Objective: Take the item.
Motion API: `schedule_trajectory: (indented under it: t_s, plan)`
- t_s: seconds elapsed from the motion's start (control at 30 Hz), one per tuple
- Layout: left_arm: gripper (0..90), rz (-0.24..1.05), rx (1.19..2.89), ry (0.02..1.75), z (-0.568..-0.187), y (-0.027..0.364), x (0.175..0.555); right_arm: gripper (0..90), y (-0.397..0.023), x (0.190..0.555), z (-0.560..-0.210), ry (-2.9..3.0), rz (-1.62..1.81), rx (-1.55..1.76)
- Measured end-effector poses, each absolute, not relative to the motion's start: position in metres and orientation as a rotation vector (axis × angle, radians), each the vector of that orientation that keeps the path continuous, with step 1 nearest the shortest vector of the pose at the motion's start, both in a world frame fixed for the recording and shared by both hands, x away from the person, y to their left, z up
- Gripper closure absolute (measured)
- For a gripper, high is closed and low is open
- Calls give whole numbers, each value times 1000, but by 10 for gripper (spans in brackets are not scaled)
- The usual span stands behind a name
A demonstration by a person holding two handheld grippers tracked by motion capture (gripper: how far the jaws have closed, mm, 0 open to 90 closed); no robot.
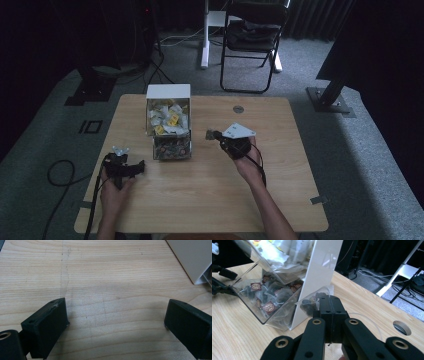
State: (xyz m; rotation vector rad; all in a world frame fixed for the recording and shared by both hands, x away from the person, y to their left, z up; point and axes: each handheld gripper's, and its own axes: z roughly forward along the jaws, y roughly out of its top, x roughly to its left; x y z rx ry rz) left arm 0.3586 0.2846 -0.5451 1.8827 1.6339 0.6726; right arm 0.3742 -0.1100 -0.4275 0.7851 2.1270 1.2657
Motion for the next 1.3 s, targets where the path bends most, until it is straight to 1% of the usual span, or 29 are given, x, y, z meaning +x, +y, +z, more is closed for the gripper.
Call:
schedule_trajectory:
  t_s: [1.3]
  plan:
    - [56, 674, 1878, 1634, -545, 284, 359, 900, -128, 404, -429, 2080, 1232, 905]
